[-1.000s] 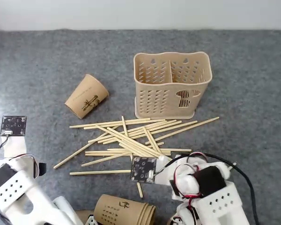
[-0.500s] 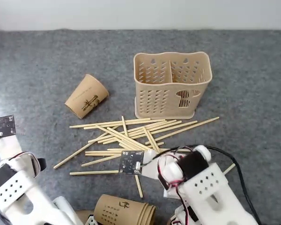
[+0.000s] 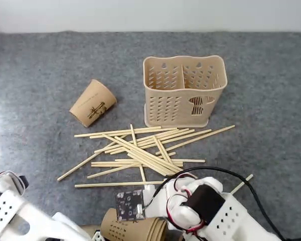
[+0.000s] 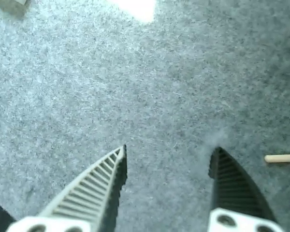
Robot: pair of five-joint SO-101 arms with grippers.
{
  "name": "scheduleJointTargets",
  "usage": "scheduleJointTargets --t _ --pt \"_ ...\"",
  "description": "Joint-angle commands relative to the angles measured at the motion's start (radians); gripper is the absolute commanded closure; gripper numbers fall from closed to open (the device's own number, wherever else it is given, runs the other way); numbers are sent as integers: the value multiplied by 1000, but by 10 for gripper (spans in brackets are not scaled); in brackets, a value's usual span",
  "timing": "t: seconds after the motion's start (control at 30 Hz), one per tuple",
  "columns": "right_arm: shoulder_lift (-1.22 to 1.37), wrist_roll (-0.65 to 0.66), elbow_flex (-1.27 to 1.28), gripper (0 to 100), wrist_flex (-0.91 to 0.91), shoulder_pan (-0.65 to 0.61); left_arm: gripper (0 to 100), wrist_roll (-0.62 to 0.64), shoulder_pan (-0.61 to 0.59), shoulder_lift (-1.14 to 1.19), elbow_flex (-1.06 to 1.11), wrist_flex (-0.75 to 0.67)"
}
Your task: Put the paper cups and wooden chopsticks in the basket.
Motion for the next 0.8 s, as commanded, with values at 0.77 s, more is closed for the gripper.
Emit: scheduleJointTargets --t 0.77 --pt "124 -6 -8 723 13 -387 732 95 -101 -9 -79 -37"
